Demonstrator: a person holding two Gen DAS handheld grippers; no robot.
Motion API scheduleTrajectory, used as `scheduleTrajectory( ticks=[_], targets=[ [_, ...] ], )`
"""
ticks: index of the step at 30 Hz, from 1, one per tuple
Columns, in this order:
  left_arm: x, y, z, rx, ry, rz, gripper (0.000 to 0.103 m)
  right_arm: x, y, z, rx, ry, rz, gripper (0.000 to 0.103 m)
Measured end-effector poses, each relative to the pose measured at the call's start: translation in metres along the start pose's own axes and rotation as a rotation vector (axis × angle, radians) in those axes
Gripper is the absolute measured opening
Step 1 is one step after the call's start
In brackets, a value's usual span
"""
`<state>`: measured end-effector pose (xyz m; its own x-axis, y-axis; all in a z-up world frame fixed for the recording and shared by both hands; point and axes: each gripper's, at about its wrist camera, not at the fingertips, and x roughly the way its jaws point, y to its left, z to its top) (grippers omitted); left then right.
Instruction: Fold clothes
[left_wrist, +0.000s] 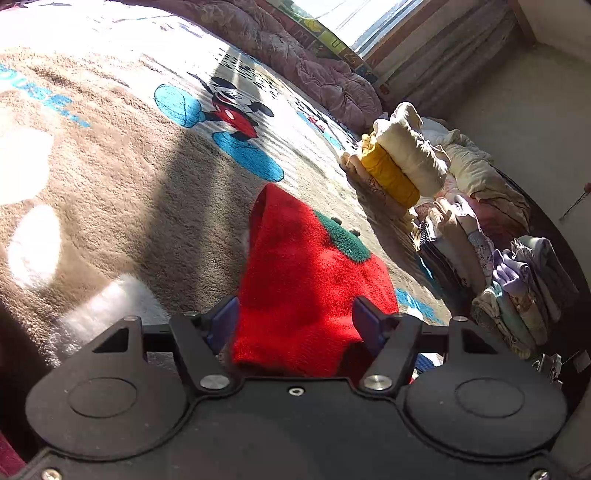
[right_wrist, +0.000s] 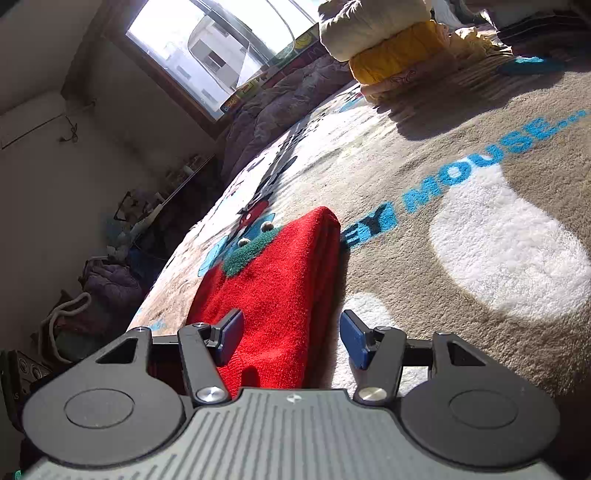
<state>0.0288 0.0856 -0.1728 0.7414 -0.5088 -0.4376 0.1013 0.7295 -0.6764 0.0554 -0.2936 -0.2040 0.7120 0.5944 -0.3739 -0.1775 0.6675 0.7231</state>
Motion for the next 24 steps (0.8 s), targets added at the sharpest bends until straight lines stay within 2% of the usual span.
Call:
scheduleTrajectory(
  ticks=[1, 3, 4, 6, 7, 8, 9, 11, 13, 14, 16, 17, 19, 21, 23, 24],
  targets=[
    [-0.005, 0.000, 0.003, -0.009, -0.018, -0.024, 0.070, 0.000, -0.005, 0.001, 0.032, -0.004, 0.009, 0.062],
    [-0.007, 0.000, 0.010, -0.002, -0.051, 0.014, 0.071, 0.006, -0.001, 0.000, -0.014, 0.020, -0.005, 0.065],
    [0.001, -0.003, 0.008, 0.060, -0.036, 0.053, 0.071, 0.010, 0.001, -0.001, -0.044, 0.033, -0.014, 0.065],
    [0.021, -0.013, 0.002, 0.215, 0.007, 0.145, 0.071, 0.022, 0.015, -0.010, -0.207, 0.079, -0.065, 0.066],
    [0.036, -0.018, -0.007, 0.334, 0.071, 0.203, 0.071, 0.028, 0.022, -0.015, -0.294, 0.102, -0.093, 0.066],
    [0.047, -0.023, -0.024, 0.470, 0.083, 0.242, 0.085, 0.030, 0.028, -0.020, -0.368, 0.100, -0.107, 0.066],
    [0.052, -0.028, -0.035, 0.548, 0.076, 0.255, 0.087, 0.028, 0.028, -0.021, -0.371, 0.095, -0.108, 0.067],
    [0.052, -0.038, -0.044, 0.606, 0.070, 0.282, 0.087, 0.023, 0.026, -0.019, -0.345, 0.089, -0.105, 0.065],
    [0.048, -0.039, -0.038, 0.567, 0.073, 0.273, 0.087, 0.018, 0.025, -0.018, -0.325, 0.078, -0.094, 0.064],
    [0.044, -0.035, -0.032, 0.513, 0.070, 0.242, 0.087, 0.018, 0.024, -0.017, -0.307, 0.079, -0.075, 0.064],
    [0.040, -0.022, -0.020, 0.371, 0.070, 0.181, 0.085, 0.021, 0.022, -0.015, -0.264, 0.087, -0.033, 0.064],
    [0.041, -0.012, -0.016, 0.286, 0.077, 0.160, 0.076, 0.025, 0.017, -0.013, -0.214, 0.090, -0.014, 0.065],
    [0.042, 0.004, -0.008, 0.126, 0.083, 0.099, 0.075, 0.033, 0.005, -0.009, -0.099, 0.095, 0.025, 0.066],
    [0.043, 0.015, -0.004, -0.023, 0.086, 0.015, 0.067, 0.041, -0.001, -0.004, -0.018, 0.084, 0.053, 0.063],
    [0.048, 0.016, -0.009, -0.036, 0.088, 0.022, 0.044, 0.050, -0.001, -0.003, 0.007, 0.085, 0.059, 0.062],
    [0.050, 0.013, -0.012, -0.019, 0.080, 0.032, 0.043, 0.053, 0.002, -0.004, 0.004, 0.082, 0.062, 0.060]
  ],
)
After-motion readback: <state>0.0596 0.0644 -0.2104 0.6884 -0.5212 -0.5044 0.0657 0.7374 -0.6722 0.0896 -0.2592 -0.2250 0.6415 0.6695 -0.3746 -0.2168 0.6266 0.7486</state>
